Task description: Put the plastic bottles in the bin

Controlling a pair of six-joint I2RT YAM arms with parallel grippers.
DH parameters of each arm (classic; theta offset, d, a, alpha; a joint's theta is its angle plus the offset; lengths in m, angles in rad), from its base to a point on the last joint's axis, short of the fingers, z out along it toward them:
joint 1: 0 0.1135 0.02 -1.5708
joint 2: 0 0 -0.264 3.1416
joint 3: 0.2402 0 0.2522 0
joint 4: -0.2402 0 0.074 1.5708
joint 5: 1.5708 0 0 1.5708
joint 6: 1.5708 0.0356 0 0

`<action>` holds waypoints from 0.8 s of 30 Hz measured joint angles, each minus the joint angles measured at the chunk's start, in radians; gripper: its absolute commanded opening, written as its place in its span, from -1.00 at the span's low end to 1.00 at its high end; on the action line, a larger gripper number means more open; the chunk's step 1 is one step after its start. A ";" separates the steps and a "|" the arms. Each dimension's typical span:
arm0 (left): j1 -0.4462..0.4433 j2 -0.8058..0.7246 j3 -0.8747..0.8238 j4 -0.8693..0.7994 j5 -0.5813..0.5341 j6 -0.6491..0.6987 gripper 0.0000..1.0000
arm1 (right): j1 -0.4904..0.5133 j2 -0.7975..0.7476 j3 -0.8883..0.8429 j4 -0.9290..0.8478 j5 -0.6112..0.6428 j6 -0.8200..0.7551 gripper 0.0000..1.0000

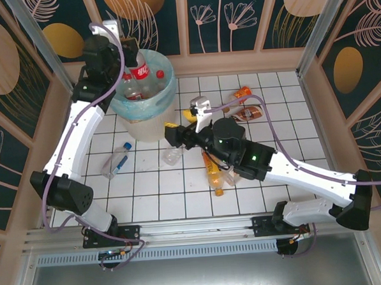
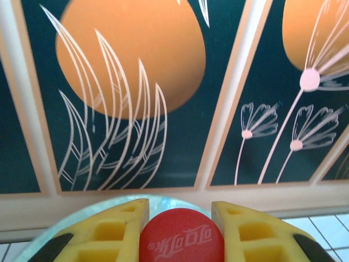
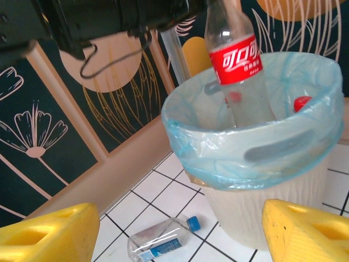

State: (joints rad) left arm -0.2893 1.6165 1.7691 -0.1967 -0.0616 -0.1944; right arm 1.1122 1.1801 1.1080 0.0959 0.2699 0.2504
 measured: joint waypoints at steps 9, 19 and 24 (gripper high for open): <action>0.003 0.002 -0.281 0.158 0.100 -0.011 -1.00 | -0.001 -0.027 -0.011 -0.007 0.028 0.045 0.56; 0.003 0.024 -0.344 0.212 0.132 0.050 -1.00 | -0.002 -0.015 -0.011 -0.012 0.027 0.069 0.56; 0.003 0.045 -0.334 0.216 0.132 0.060 -1.00 | -0.003 0.007 -0.011 -0.027 0.026 0.071 0.56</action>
State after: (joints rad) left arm -0.2867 1.6611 1.4349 0.0193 0.0708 -0.1345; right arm 1.1088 1.1873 1.0969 0.0692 0.2955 0.3218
